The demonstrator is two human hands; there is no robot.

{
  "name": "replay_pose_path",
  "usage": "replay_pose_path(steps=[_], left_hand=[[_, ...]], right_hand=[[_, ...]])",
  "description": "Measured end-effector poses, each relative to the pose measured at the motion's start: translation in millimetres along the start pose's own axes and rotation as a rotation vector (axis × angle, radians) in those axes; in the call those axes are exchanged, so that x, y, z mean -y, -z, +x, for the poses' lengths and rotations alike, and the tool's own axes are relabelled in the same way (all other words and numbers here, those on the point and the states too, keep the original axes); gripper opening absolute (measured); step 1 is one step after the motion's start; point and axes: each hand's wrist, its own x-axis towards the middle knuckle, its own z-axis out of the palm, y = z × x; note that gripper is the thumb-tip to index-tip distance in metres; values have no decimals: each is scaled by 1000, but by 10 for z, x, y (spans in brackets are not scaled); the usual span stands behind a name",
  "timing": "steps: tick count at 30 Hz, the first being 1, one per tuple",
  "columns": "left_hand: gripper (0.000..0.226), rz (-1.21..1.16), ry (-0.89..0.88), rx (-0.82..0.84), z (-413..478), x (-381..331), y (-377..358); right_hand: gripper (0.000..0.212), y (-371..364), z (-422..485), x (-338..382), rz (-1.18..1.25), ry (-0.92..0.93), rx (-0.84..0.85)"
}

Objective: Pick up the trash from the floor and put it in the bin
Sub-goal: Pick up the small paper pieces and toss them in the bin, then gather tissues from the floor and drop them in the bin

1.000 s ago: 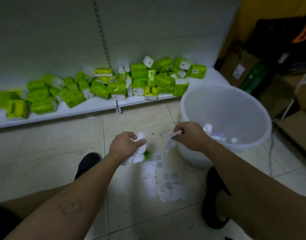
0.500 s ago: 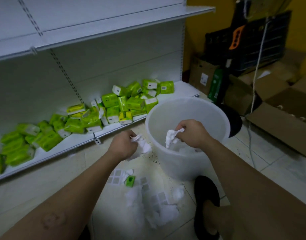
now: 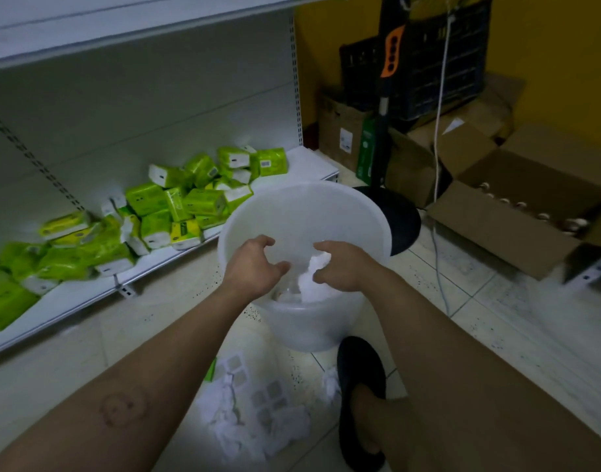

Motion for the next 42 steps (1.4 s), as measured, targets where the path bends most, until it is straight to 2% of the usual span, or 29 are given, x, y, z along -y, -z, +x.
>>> replay_pose_path(steps=[10,14,17,23,29,31,34,36,38,39,40,42], left_hand=[[56,129,-38,29,-753,677,200],[53,123,24,40,-1130,1071,127],[54,106,70,119,-1392,1379,-86],[57,146,133,447,-1817,1877,-776],[59,123,134,656,-1912,2161,-1489],[59,139,111,663,-1893,2231,-1701],[57,187,91,527,-1735,2348,-1924],[61,213,101,454,-1572,2440,-2013],[67,243,93,435,-1407,2544,-2091],[68,248,84,433,-1336,2610,-2122],[68,246,71,440,-1277,2679,-2154],[68,285,15,494,-1183,2822,-2216]], right_hand=[[68,-372,-423,436,-283,98,152],[53,-848,-585,531,-279,130,147],[47,-1238,-672,443,-358,137,231],[46,-1616,-667,32,-602,-33,547],[57,-1989,-419,-397,-529,-177,616],[58,-2202,-362,-593,-511,-248,657],[55,-2649,-376,-964,-511,-349,723],[66,-2987,-495,-1203,-480,-419,710],[84,-3309,-659,-1395,-437,-509,740],[87,-3455,-728,-1465,-439,-541,737],[80,-3571,-780,-1529,-463,-549,705],[51,-3721,-830,-1618,-480,-564,568]])
